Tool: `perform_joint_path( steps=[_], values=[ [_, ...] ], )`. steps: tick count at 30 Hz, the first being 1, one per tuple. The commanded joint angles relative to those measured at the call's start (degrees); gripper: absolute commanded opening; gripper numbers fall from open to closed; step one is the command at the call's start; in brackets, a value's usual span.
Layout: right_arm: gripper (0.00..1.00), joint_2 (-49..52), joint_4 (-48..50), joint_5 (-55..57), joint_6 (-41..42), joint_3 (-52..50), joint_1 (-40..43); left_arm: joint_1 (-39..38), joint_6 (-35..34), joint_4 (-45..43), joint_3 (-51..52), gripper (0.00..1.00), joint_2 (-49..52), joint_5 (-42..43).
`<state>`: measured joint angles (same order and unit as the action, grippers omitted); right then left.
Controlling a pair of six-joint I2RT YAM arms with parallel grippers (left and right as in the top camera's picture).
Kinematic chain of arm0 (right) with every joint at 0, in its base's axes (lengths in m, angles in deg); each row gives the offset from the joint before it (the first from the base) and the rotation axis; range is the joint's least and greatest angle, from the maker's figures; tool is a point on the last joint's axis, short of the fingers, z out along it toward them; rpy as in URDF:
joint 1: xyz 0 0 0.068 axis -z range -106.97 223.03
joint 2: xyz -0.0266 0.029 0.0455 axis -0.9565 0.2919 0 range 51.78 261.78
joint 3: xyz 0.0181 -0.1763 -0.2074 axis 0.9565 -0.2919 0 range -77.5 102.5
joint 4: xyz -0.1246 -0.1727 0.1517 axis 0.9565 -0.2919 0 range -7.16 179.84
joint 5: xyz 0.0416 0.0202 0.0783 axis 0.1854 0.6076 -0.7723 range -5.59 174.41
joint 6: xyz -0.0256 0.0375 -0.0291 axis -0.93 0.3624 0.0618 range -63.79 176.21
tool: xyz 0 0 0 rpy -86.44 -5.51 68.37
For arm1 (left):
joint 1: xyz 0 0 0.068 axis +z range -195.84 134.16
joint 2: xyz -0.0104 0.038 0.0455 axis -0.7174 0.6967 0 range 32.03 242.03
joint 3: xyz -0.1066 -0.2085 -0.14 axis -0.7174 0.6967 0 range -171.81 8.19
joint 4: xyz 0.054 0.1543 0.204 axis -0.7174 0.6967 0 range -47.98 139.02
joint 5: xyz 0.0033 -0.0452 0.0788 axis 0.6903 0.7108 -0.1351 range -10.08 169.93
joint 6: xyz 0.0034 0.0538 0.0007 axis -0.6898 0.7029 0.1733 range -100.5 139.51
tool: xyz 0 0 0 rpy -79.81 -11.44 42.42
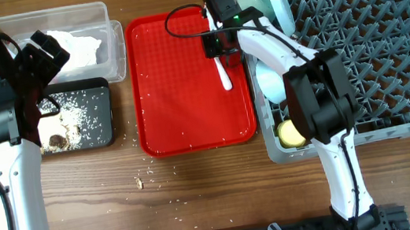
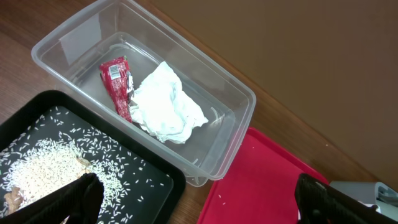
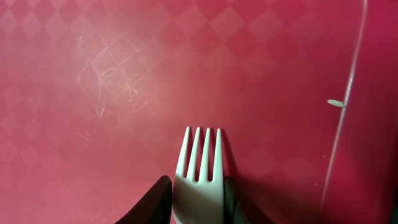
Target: Sort waste into correct bins and load items into the dishwasher rack
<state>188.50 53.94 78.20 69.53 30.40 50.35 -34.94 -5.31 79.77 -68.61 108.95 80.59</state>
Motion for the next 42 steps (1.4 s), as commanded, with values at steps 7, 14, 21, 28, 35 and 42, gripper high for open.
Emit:
perform_joint_path(
  steps=[7, 14, 21, 28, 35, 42],
  values=[
    [0.04, 1.77, -3.48, -4.13, -1.05, -0.2, 0.28, 0.26, -0.96, -0.17, -0.48, 1.0, 0.0, -0.55],
    [0.04, -16.76, -15.02, -4.15, -7.45, 4.46, 0.31, 0.26, -0.96, -0.17, -0.48, 1.0, 0.0, -0.55],
    [0.04, -37.81, -28.17, 18.91, 7.65, 4.42, 7.3, 0.26, -0.96, -0.15, -0.48, 1.0, 0.0, -0.55],
    [0.04, -36.74, -32.06, 18.23, 17.07, -5.09, 21.57, 0.26, -0.96, -0.17, -0.48, 1.0, 0.0, -0.55],
    [0.28, -36.63, -23.08, 15.17, 17.75, -21.7, 21.97, 0.26, -0.96, -0.17, -0.48, 1.0, 0.0, -0.55],
    [0.44, -40.65, -23.17, 6.93, 10.58, -16.5, 21.92, 0.26, -0.96, -0.17, -0.48, 1.0, 0.0, -0.55]
  ],
)
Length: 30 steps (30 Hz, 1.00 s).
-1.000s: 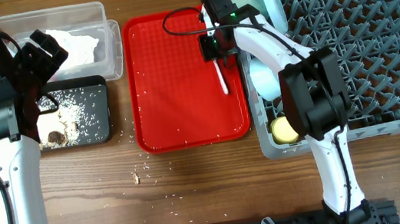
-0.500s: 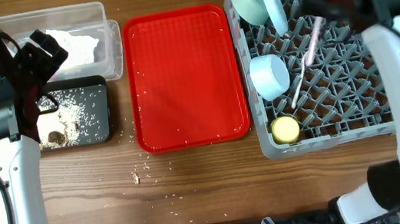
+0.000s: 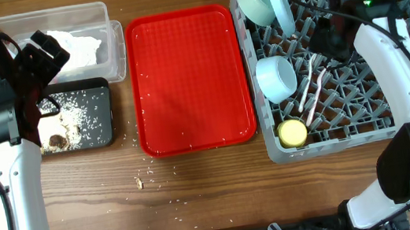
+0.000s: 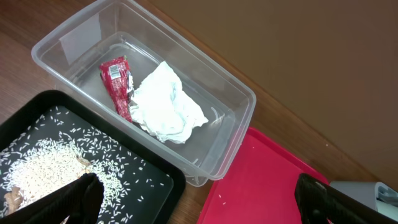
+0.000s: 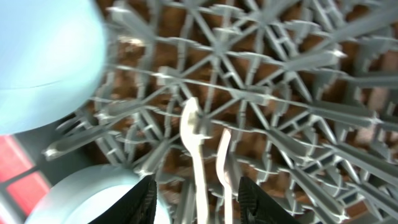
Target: Sort waste into correct bins and load items into the dishwasher rack
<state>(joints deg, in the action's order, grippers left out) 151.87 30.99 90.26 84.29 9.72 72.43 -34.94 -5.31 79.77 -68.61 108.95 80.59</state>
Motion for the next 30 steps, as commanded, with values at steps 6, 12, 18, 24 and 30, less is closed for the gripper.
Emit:
perform_joint_path(
  steps=[6, 12, 18, 24, 30],
  values=[
    [1.0, -18.67, -2.25, -13.62, -13.81, 8.37, -0.94, 0.26, -0.96, -0.17, -0.48, 1.0, 0.0, -0.55],
    [1.0, -26.43, -3.93, -12.41, -16.85, 8.35, -0.81, 0.26, -0.96, -0.17, -0.48, 1.0, 0.0, -0.55],
    [1.0, -29.22, -0.31, -7.32, -21.22, 8.28, -0.76, 0.26, -0.96, -0.15, -0.48, 1.0, 0.0, -0.55],
    [1.0, -38.99, 19.41, -12.52, -29.53, -6.49, 1.79, 0.26, -0.96, -0.17, -0.48, 1.0, 0.0, -0.55],
    [1.0, -60.54, 45.2, -13.86, -29.51, -42.73, 4.61, 0.26, -0.96, -0.17, -0.48, 1.0, 0.0, -0.55]
  ],
)
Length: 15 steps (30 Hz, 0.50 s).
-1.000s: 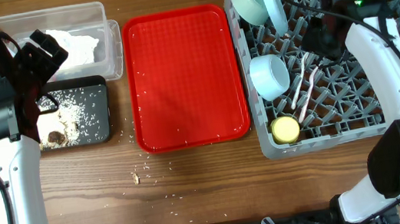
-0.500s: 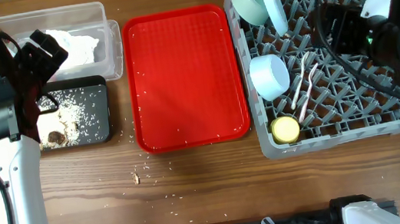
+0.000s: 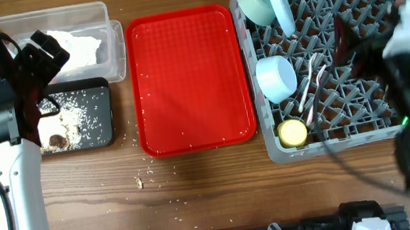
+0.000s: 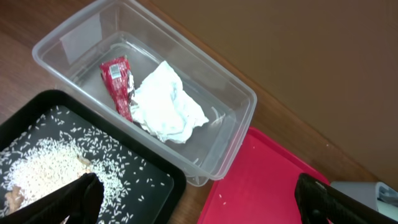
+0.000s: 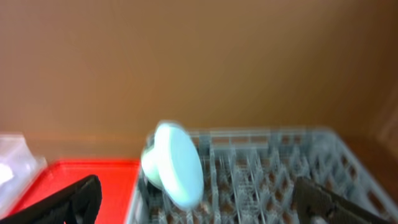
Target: Sort waste into correct bins and load items into the dishwasher rack
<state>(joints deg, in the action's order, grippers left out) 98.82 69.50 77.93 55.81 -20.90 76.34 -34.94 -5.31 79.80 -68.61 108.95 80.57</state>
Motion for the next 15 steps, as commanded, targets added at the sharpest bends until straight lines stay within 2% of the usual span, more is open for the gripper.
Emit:
perform_joint_path(
  steps=[1, 4, 7, 13, 15],
  values=[
    [1.0, -11.06, 10.88, -1.55, -0.87, -17.51, 0.7, 0.26, -0.96, -0.2, -0.48, 1.0, 0.0, -0.52],
    [1.0, -22.53, 24.0, -2.16, 1.25, -34.05, 0.7, 0.26, -0.96, -0.2, -0.48, 1.0, 0.0, -0.52],
    [1.0, -30.6, 32.3, -2.16, 4.59, -44.72, 0.7, 0.26, -0.96, -0.2, -0.48, 1.0, 0.0, -0.52],
    [1.0, -41.55, 34.29, -2.23, 8.44, -56.0, 0.68, 0.26, -0.96, -0.2, -0.48, 1.0, 0.0, -0.52],
    [1.0, -44.0, 30.49, -2.16, 8.26, -56.3, 0.46, 0.26, -0.96, -0.2, -0.48, 1.0, 0.0, -0.52]
  ],
)
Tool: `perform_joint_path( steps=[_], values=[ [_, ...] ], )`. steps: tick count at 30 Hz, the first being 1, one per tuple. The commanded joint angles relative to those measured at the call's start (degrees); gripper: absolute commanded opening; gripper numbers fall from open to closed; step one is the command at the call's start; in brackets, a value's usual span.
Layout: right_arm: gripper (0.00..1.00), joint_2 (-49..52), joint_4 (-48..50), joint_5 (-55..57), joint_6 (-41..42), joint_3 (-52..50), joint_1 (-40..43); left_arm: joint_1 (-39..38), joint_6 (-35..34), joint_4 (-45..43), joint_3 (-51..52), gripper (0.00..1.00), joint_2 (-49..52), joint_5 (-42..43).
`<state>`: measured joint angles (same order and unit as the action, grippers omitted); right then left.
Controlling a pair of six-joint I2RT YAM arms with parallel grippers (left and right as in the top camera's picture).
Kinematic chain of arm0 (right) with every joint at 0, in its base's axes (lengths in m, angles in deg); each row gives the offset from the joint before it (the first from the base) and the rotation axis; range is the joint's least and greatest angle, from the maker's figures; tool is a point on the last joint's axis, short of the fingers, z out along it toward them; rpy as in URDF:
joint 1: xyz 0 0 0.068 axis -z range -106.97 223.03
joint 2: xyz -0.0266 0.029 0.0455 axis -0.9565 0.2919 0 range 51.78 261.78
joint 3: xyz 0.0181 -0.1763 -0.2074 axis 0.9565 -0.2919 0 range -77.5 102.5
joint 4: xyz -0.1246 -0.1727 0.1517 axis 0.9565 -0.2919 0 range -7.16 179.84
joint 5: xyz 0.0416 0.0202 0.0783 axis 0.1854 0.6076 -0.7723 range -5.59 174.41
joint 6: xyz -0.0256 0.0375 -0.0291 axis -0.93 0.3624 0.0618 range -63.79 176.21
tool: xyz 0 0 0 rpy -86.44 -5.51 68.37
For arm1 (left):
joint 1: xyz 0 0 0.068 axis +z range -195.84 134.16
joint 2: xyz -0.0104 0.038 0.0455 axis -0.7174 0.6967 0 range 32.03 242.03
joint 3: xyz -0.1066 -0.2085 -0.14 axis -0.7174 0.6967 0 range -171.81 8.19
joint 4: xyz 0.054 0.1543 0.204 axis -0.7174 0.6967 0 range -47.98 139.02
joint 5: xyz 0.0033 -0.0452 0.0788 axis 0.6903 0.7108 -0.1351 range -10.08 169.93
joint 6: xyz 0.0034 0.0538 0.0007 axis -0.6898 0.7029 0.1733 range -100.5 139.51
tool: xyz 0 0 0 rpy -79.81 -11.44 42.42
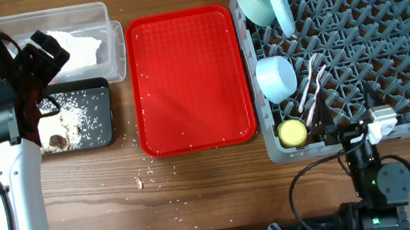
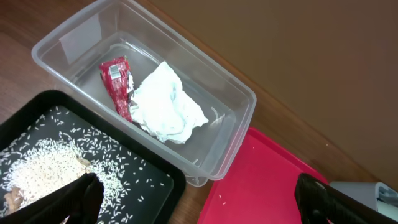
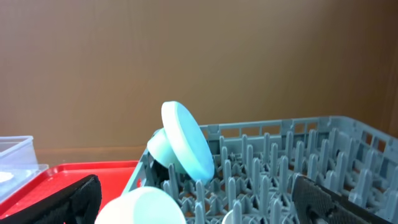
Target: Sort waste into correct bins and load items into the dishwasher rack
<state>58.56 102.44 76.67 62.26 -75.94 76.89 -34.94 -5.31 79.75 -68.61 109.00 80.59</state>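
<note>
The white fork (image 1: 313, 75) lies in the grey dishwasher rack (image 1: 384, 28) beside a pink utensil (image 1: 313, 107). A pale blue plate, a green bowl (image 1: 253, 1), a blue cup (image 1: 275, 78) and a yellow lid (image 1: 293, 132) also sit in the rack. The red tray (image 1: 188, 77) holds only crumbs. My right gripper (image 3: 202, 208) is open and empty at the rack's front edge, looking across the plate (image 3: 186, 140) and cup (image 3: 146, 205). My left gripper (image 2: 199, 208) is open and empty, above the clear bin (image 2: 236, 102) and the black tray (image 2: 155, 180).
The clear bin holds a white tissue (image 2: 168, 102) and a red wrapper (image 2: 117, 84). Rice and food scraps lie on the black tray (image 1: 99, 93). Crumbs are scattered on the wooden table (image 1: 199, 187) in front of the red tray. The right arm (image 1: 368, 163) is folded low at the table's front edge.
My right arm was over the right side of the rack, blurred. Now it is folded at the table's front edge below the rack. The gripper is still open. The left arm has not moved.
First my right gripper was shut on the white fork on the red tray. Then it was open over the rack, with the fork lying there beside the pink utensil. After that the arm was off to the right, and now it is at the front edge. The left arm stayed put.
</note>
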Motion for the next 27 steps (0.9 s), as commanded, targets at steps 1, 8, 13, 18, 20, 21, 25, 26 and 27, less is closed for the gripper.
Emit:
perform_joint_path(
  steps=[1, 8, 13, 18, 20, 21, 25, 26, 27],
  values=[
    [1.0, -5.07, -4.85, -0.9, 1.53, -1.27, -0.22, 0.26, -0.96, -0.15, -0.48, 1.0, -0.04, -0.55],
    [1.0, -6.56, -12.02, -0.87, 4.57, -1.27, -1.6, 0.26, -0.96, -0.15, -0.48, 1.0, -0.04, -0.55],
    [1.0, -6.51, -12.02, -0.87, 4.61, -1.27, -1.6, 0.26, -0.98, -0.13, -0.48, 1.0, -0.04, -0.55],
    [1.0, -6.51, -12.02, -0.9, 4.61, -1.27, -1.6, 0.26, -0.96, -0.15, -0.48, 1.0, -0.04, -0.55],
    [1.0, -6.51, -12.02, -0.87, 4.63, -1.27, -1.6, 0.26, -0.96, -0.15, -0.48, 1.0, -0.04, -0.55],
    [1.0, -6.51, -12.02, -0.87, 4.61, -1.27, -1.6, 0.26, -0.96, -0.13, -0.48, 1.0, -0.04, -0.55],
    [1.0, -6.51, -12.02, -0.9, 4.61, -1.27, -1.6, 0.26, -0.96, 1.4, -0.48, 1.0, -0.04, -1.84],
    [1.0, -6.51, -12.02, -0.9, 4.63, -1.27, -1.6, 0.26, -0.94, 2.01, -0.48, 1.0, -0.04, -1.84],
    [1.0, -6.51, -12.02, -0.9, 4.61, -1.27, -1.6, 0.26, -0.94, 2.45, -0.37, 1.0, -0.04, -1.84]
  ],
)
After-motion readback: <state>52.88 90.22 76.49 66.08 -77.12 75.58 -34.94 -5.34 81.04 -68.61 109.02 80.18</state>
